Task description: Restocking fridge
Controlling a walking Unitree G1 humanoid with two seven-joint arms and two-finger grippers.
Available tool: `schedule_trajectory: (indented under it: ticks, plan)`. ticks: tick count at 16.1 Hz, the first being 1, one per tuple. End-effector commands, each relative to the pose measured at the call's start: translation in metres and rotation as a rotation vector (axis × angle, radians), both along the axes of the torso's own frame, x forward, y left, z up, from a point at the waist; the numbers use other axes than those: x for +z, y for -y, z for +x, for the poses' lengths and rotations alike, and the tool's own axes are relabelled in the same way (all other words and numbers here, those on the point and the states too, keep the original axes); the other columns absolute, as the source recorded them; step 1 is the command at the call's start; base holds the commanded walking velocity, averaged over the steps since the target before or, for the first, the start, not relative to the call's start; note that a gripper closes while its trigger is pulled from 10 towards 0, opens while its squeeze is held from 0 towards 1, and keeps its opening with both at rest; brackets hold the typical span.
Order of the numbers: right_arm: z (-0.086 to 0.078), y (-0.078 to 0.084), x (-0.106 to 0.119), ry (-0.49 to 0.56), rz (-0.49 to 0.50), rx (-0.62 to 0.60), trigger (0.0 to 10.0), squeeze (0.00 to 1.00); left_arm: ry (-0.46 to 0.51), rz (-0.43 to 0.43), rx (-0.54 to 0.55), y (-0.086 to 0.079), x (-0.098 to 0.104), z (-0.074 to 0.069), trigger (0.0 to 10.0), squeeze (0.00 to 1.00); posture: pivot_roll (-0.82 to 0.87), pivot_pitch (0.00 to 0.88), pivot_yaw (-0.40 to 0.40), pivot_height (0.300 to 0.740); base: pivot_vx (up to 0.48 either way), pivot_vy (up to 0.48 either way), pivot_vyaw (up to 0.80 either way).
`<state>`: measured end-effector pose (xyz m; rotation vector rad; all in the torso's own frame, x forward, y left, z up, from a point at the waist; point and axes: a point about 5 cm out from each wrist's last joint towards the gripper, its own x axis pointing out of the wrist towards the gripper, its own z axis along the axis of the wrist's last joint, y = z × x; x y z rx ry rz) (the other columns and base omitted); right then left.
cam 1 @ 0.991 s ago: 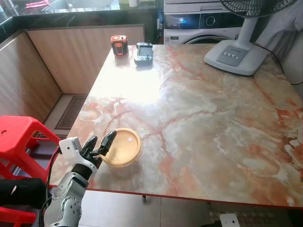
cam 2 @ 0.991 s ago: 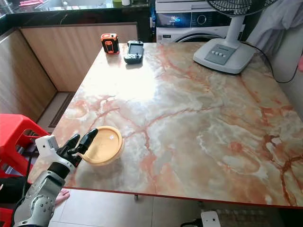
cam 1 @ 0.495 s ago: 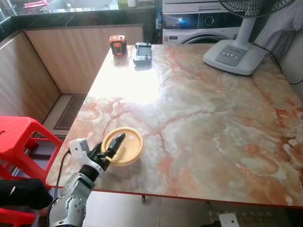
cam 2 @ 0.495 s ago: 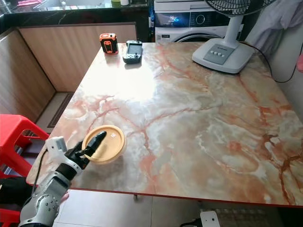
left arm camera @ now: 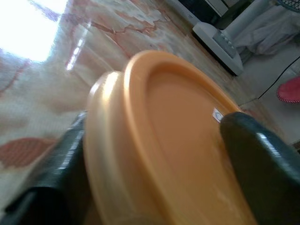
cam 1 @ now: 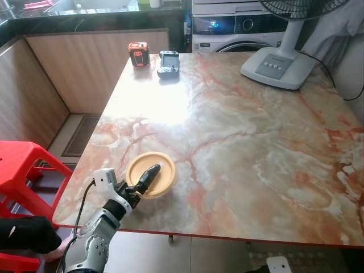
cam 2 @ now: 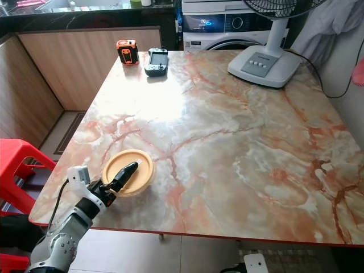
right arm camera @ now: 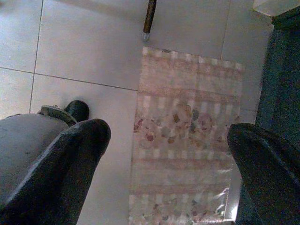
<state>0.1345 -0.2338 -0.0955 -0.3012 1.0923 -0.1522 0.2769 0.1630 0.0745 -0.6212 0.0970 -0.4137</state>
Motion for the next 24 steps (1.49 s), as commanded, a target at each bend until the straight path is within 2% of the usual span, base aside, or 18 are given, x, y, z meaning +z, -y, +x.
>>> schedule_trajectory:
  ticks: [1,12,18,24]
  plan:
    - [-0.006,-0.002,-0.003,-0.016,0.013,-0.003,10.0,0.00,-0.011,0.015,0.010,-0.002,-0.002,0.001,0.0,0.00,0.09,0.059,0.033,0.740,0.000,0.000,0.00]
    - [-0.004,-0.002,-0.002,-0.008,0.016,-0.012,10.0,0.00,0.023,-0.007,0.053,-0.005,0.006,0.008,0.0,0.00,0.09,0.058,0.037,0.740,0.000,0.000,0.00]
    - [-0.003,-0.003,-0.002,-0.004,0.013,-0.013,10.0,0.00,0.035,0.010,0.068,-0.003,0.009,0.011,0.0,0.00,0.09,0.054,0.038,0.740,0.000,0.000,0.00]
    - [-0.001,-0.005,-0.001,0.003,0.014,-0.020,10.0,0.00,0.061,0.050,0.138,-0.003,0.014,0.016,0.0,0.00,0.09,0.052,0.044,0.740,0.000,0.000,0.00]
